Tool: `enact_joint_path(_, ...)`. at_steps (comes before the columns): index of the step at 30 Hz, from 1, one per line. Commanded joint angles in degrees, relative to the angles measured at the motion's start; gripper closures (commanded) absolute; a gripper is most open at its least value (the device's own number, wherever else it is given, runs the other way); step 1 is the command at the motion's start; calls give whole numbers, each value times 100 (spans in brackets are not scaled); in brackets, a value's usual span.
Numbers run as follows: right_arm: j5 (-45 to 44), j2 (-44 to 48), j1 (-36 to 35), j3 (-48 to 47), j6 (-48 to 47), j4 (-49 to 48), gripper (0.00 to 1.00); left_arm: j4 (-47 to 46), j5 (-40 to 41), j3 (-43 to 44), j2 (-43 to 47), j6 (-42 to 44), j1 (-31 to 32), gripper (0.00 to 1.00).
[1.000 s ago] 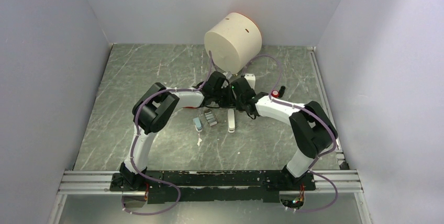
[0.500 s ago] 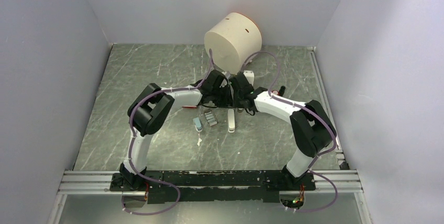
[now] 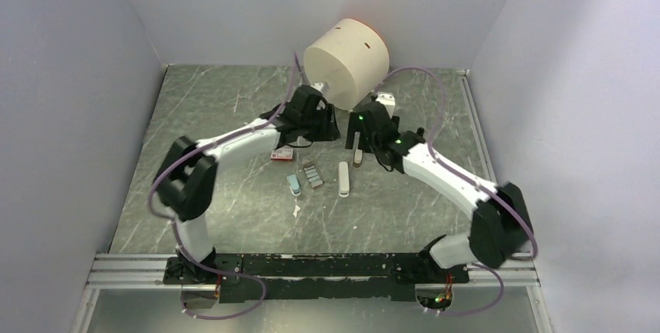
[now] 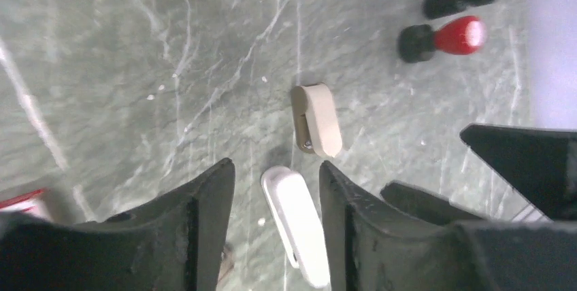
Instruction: Load the staples into the stapler
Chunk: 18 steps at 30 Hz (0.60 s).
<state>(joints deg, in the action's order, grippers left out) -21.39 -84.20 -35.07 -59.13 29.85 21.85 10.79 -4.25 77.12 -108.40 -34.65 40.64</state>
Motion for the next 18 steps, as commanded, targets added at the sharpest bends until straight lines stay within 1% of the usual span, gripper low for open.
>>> enact_joint_path(1,-179,1034,17,319,-273,207,5,391,801,-358,1419,259,-21,39)
enact_joint_path(2,-238,1298,17,364,-295,291,1,501,985,-479,1750,282,-28,30)
enact_joint_path(3,-333,1556,15,397,-291,377,0,657,1116,-632,2084,317,-24,23)
enact_joint_path(4,-473,1809,12,410,-254,499,0,787,1262,-742,2442,342,-23,10)
enact_joint_path(5,-595,2077,13,416,-242,592,0,929,1423,-823,2778,349,-24,5)
enact_joint_path(8,-1012,2841,16,433,-306,743,0,1307,1721,-1023,3828,575,-21,3)
enact_joint_path(10,-1531,3235,13,236,-335,1098,0,1777,2063,-1048,4454,765,-19,3)
enact_joint_path(13,-2078,3586,10,-171,-363,1454,0,2534,2869,-778,5243,1012,-22,3)
enact_joint_path(18,-2600,3922,17,-638,-512,1807,0,3370,3408,-152,6236,1566,-19,3)
